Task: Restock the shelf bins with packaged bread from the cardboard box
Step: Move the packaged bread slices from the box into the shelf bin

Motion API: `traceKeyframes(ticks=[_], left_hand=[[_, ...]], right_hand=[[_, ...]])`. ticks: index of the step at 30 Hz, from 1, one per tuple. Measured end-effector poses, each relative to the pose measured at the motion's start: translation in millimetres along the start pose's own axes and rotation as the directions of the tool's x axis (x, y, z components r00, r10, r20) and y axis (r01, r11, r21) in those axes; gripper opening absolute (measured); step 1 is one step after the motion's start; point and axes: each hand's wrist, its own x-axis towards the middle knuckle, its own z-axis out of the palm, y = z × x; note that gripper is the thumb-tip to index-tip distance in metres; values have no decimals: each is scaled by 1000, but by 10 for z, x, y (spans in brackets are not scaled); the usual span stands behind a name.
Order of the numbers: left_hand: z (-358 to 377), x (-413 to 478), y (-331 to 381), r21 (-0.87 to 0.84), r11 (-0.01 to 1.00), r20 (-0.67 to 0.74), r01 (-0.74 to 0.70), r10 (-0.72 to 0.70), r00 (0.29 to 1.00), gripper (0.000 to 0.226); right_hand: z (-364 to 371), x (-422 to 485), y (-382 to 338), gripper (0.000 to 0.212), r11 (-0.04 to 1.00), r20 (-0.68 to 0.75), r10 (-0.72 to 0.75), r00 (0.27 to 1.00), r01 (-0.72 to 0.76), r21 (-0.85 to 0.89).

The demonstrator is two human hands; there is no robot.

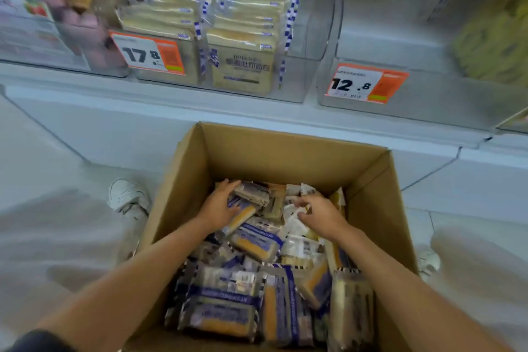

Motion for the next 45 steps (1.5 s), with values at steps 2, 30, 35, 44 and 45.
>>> traceKeyframes(ticks=[2,30,35,44,45], left_hand=[[70,219,-58,118,993,-17,16,-14,1000,75],[-915,-858,879,-96,984,34,-152,156,987,31],[-851,-753,930,-13,960,-112,-279,276,955,54],[-683,-833,944,-888,369,195,275,-240,951,89],[-683,-816,903,-927,273,180,258,-279,943,84]], right_hand=[[74,90,87,29,997,-18,45,999,-43,60],[-378,-273,-860,81,848,-34,-187,982,179,498],[-416,-246,-912,22,855,-39,-249,968,238,461],[-286,-262,-783,21,218,44,70,997,-58,974],[-267,-267,-771,19,205,62,53,997,-72,976]])
